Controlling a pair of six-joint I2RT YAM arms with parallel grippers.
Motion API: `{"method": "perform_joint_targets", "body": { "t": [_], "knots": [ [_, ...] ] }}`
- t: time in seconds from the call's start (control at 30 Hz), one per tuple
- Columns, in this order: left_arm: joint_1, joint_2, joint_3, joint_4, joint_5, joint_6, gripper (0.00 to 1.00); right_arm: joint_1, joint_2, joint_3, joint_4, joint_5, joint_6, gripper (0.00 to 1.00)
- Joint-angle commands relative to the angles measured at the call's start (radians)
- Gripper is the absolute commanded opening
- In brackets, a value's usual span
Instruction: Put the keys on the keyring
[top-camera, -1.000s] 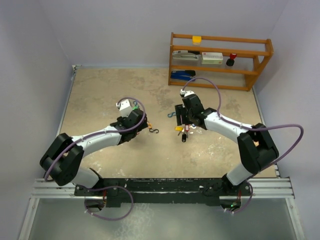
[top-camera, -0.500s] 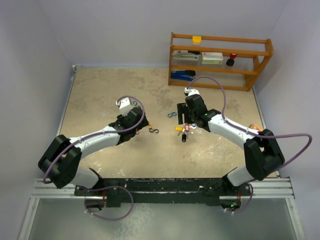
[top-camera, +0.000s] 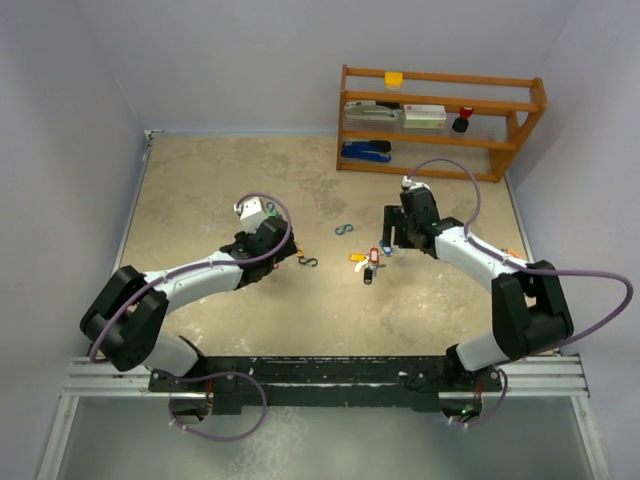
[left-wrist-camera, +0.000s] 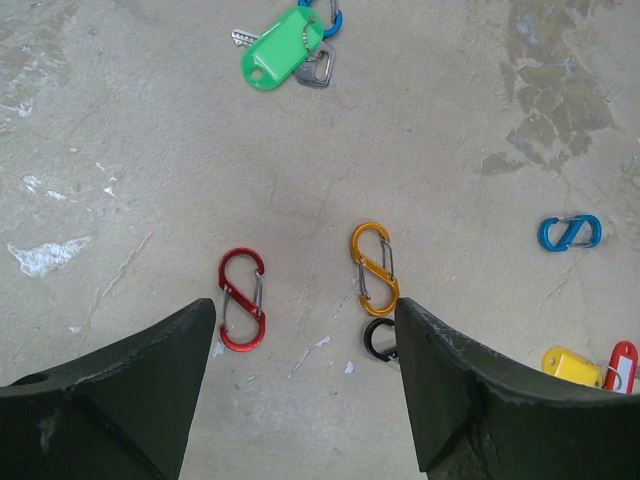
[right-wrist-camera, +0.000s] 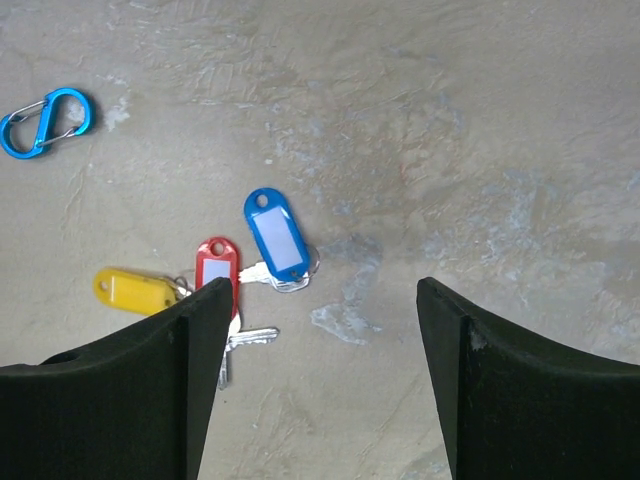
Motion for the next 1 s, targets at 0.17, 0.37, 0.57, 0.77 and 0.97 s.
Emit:
{"method": "perform_joint_targets", "body": {
  "t": [0.17, 0.37, 0.57, 0.77, 0.97],
  "knots": [
    [0.005, -0.001, 0.043, -0.023, -0.03, 0.015, 0.7, 0.006, 0.024, -0.006, 0.034, -0.12, 0.028, 0.74],
    [0.009, -0.007, 0.024, -0.028, -0.039, -0.001, 0.68, 0.006, 0.046, 0.01, 0.041, -0.145, 0.016, 0.72],
    [0.021, -0.007, 0.016, -0.022, -0.039, -0.003, 0.66, 0.009, 0.046, 0.002, 0.081, -0.176, -0.006, 0.66],
    [0.035, 0.011, 0.021, -0.019, -0.031, 0.001, 0.66, 0.032, 0.056, -0.005, 0.1, -0.226, 0.008, 0.58],
    [0.049, 0.022, 0.019, -0.015, -0.015, 0.003, 0.65, 0.065, 0.1, 0.005, 0.117, -0.26, 0.03, 0.53]
  ]
}}
